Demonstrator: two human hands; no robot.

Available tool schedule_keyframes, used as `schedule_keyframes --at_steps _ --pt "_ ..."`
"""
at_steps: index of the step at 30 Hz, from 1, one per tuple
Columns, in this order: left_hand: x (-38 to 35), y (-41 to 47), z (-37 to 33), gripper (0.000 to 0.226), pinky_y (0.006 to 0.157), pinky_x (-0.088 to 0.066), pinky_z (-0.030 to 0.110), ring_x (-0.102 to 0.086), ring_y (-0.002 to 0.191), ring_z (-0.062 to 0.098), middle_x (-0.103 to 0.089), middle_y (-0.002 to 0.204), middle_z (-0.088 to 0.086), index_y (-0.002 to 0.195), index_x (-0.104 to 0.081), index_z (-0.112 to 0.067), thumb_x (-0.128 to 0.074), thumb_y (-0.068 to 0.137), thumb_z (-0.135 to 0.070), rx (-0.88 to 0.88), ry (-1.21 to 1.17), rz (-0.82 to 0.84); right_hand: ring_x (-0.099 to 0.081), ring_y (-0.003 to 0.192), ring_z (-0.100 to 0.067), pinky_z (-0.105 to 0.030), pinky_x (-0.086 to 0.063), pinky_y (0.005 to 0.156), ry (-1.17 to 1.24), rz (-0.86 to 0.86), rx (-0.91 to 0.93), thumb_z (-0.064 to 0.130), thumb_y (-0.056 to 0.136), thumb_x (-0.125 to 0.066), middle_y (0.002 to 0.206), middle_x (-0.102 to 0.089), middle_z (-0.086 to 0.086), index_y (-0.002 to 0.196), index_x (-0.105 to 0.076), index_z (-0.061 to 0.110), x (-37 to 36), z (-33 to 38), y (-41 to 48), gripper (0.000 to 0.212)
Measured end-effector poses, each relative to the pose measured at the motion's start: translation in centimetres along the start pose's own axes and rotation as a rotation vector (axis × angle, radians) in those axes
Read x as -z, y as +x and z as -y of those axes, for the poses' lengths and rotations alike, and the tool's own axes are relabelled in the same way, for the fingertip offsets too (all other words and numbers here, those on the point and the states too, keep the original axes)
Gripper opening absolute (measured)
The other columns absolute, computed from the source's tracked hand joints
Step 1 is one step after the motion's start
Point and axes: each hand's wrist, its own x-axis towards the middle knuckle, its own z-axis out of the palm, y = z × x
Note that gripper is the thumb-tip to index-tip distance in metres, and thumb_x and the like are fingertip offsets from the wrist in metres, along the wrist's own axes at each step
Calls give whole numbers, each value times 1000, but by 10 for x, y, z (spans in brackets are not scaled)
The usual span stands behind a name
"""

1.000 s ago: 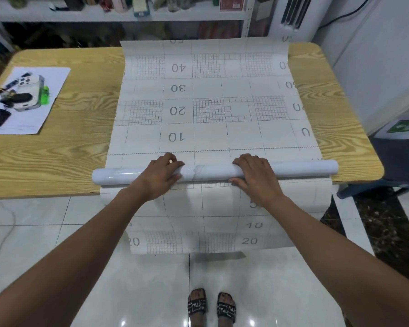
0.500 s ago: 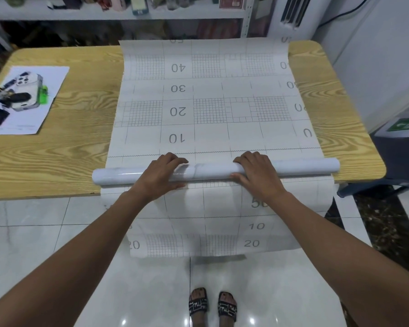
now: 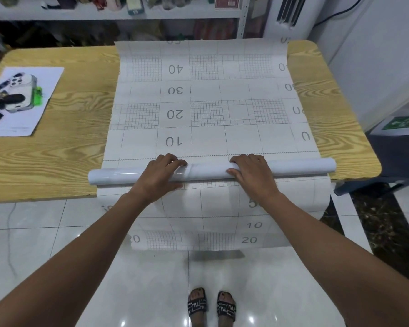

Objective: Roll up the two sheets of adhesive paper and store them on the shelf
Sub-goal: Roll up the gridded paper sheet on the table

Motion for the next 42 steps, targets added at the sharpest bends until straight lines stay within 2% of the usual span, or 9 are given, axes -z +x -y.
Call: schedule_keyframes --at_steps 7,13,17,21,24,27,30,35,42 --pt "-4 0 0 55 73 -37 34 -50 90 25 -55 105 4 115 -57 -18 -81 66 -25 -19 7 -51 -55 98 -26 -35 -29 95 25 49 -32 35 95 -50 104 -65 -3 109 -63 11 2 2 3 31" --pt "-6 0 1 55 72 -33 32 -50 89 25 -55 105 4 115 -55 -19 -81 66 -26 -22 17 -58 -58 79 -24 -31 -29 82 -108 -7 -22 44 91 -33 91 -64 0 95 -65 15 -3 2 0 44" --pt "-7 0 -1 58 70 -34 32 -51 87 26 -55 104 5 115 -54 -20 -82 64 -24 -17 29 -49 -58 76 -22 -30 -30 80 -136 -67 8 42 91 -34 90 -61 0 92 -67 16 -5 -1 1 41" --pt "-7 2 -6 62 70 -34 31 -49 86 23 -55 102 4 115 -46 -26 -82 64 -26 -30 33 -43 -56 73 -23 -35 -44 75 -170 -121 66 26 81 -72 88 -60 -1 88 -69 18 -11 -7 3 12" --pt "-9 3 -8 59 69 -34 30 -49 85 23 -55 100 3 114 -50 -23 -82 64 -22 -17 39 -42 -55 72 -21 -32 -39 73 -193 -105 74 23 74 -79 87 -58 1 85 -69 21 -12 -9 5 15" --pt "-9 4 -9 54 67 -34 30 -52 83 27 -56 97 5 112 -54 -20 -81 65 -17 -2 55 -40 -56 76 -22 -32 -35 77 -159 -117 75 30 85 -65 91 -60 0 95 -69 19 -10 -10 3 16" --pt "-7 6 -8 49 69 -32 30 -53 86 28 -58 99 5 114 -57 -15 -78 70 -19 1 56 -27 -57 86 -22 -36 -42 83 -61 -73 56 45 91 -36 101 -62 -2 113 -62 15 -1 -9 -5 45" --pt "-4 7 -10 47 72 -32 31 -53 91 29 -60 105 6 118 -56 -14 -73 75 -21 19 46 22 -57 97 -22 -32 -32 93 3 -106 112 48 88 -42 108 -61 -3 115 -59 12 -2 -16 -13 48" --pt "0 4 -6 44 75 -29 31 -50 92 28 -60 103 4 119 -56 -13 -54 81 -36 -19 29 33 -56 95 -24 -33 -32 89 -60 -172 113 52 84 -44 110 -61 -4 111 -62 13 -5 -17 -9 52"
